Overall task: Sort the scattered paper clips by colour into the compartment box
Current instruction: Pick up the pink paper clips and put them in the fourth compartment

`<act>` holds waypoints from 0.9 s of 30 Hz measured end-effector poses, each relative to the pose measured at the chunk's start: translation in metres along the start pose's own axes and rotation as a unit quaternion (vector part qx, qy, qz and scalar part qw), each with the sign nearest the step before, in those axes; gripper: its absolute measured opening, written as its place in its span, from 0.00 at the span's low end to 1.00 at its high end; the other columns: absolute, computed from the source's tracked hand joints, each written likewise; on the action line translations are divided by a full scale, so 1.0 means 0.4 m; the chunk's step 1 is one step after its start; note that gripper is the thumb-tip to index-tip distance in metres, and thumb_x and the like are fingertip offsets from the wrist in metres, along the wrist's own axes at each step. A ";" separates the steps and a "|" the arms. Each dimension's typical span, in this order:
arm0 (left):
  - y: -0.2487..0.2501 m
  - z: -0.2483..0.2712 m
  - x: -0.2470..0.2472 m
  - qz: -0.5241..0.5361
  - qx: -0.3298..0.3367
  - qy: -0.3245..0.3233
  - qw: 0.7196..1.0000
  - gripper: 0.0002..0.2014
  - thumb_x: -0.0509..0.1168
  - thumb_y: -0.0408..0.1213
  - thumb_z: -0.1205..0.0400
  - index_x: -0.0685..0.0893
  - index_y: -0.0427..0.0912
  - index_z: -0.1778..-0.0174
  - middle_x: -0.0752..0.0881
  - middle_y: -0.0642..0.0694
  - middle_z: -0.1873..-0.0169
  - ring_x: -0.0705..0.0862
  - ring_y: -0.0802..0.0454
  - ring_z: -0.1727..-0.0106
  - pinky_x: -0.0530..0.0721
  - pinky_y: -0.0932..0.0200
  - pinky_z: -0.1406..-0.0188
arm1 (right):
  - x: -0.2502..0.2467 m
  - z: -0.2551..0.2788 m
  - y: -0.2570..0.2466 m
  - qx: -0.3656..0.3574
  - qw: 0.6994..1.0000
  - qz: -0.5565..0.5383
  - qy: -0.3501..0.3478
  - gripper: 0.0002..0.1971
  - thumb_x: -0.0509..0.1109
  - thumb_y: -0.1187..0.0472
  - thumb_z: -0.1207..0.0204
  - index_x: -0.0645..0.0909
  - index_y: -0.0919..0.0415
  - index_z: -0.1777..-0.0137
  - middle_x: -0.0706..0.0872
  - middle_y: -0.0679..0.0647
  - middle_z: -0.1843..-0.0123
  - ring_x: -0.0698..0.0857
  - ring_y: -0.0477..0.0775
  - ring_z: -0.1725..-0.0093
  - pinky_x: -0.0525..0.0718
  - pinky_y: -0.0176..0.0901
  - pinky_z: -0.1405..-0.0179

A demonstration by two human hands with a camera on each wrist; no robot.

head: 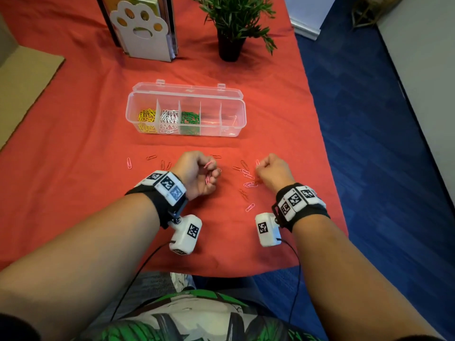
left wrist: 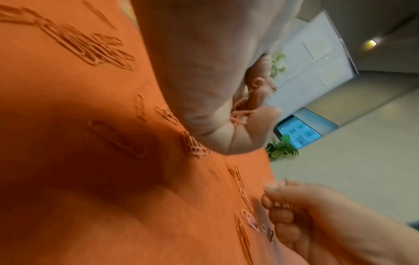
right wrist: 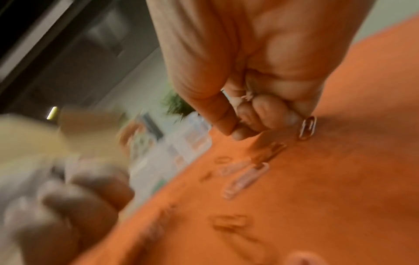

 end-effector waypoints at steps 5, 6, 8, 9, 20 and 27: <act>0.028 0.017 -0.074 0.052 0.026 0.056 0.997 0.13 0.54 0.38 0.25 0.80 0.40 0.71 0.82 0.47 0.79 0.80 0.54 0.80 0.78 0.69 0.81 | 0.028 0.045 0.003 0.071 0.923 -0.369 -0.077 0.14 0.58 0.77 0.27 0.77 0.57 0.55 0.76 0.53 0.69 0.68 0.46 0.75 0.64 0.32 0.84; 0.030 0.017 -0.084 0.040 0.032 0.072 0.996 0.14 0.53 0.37 0.23 0.81 0.41 0.68 0.82 0.48 0.80 0.80 0.55 0.81 0.79 0.69 0.81 | 0.027 0.049 -0.002 0.075 0.902 -0.417 -0.082 0.14 0.57 0.76 0.26 0.77 0.58 0.54 0.75 0.52 0.69 0.68 0.45 0.76 0.64 0.32 0.83; 0.036 0.010 -0.102 -0.022 0.055 0.121 0.991 0.13 0.53 0.36 0.20 0.81 0.43 0.66 0.77 0.52 0.82 0.74 0.59 0.83 0.73 0.72 0.83 | 0.024 0.057 -0.008 0.097 0.864 -0.487 -0.087 0.10 0.56 0.73 0.25 0.76 0.59 0.55 0.74 0.52 0.69 0.69 0.46 0.75 0.66 0.34 0.80; 0.042 0.006 -0.112 -0.078 0.075 0.154 0.982 0.12 0.54 0.35 0.20 0.81 0.44 0.66 0.74 0.51 0.82 0.71 0.58 0.84 0.69 0.72 0.84 | 0.030 0.062 -0.009 0.117 0.850 -0.505 -0.092 0.08 0.57 0.70 0.24 0.74 0.59 0.58 0.73 0.52 0.69 0.70 0.46 0.74 0.67 0.35 0.79; 0.069 0.002 -0.109 -0.610 0.252 0.271 0.700 0.13 0.68 0.43 0.24 0.86 0.51 0.43 0.90 0.46 0.48 0.86 0.47 0.43 0.80 0.60 0.46 | 0.168 0.072 -0.147 -0.169 0.974 0.145 -0.051 0.17 0.69 0.62 0.30 0.80 0.56 0.40 0.75 0.57 0.47 0.80 0.59 0.46 0.77 0.41 0.38; 0.049 0.007 -0.128 -0.618 0.233 0.268 0.701 0.09 0.64 0.40 0.23 0.85 0.40 0.55 0.89 0.37 0.57 0.86 0.38 0.52 0.81 0.52 0.53 | 0.199 0.106 -0.130 -0.236 0.946 0.218 -0.051 0.06 0.66 0.63 0.27 0.78 0.64 0.52 0.74 0.63 0.47 0.78 0.64 0.49 0.80 0.51 0.47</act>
Point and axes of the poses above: each hand's wrist, its own z-axis away from the middle knuckle, its own x-axis out of the palm, y = z × x, the point moved 6 cm from there along -z, towards the middle knuckle
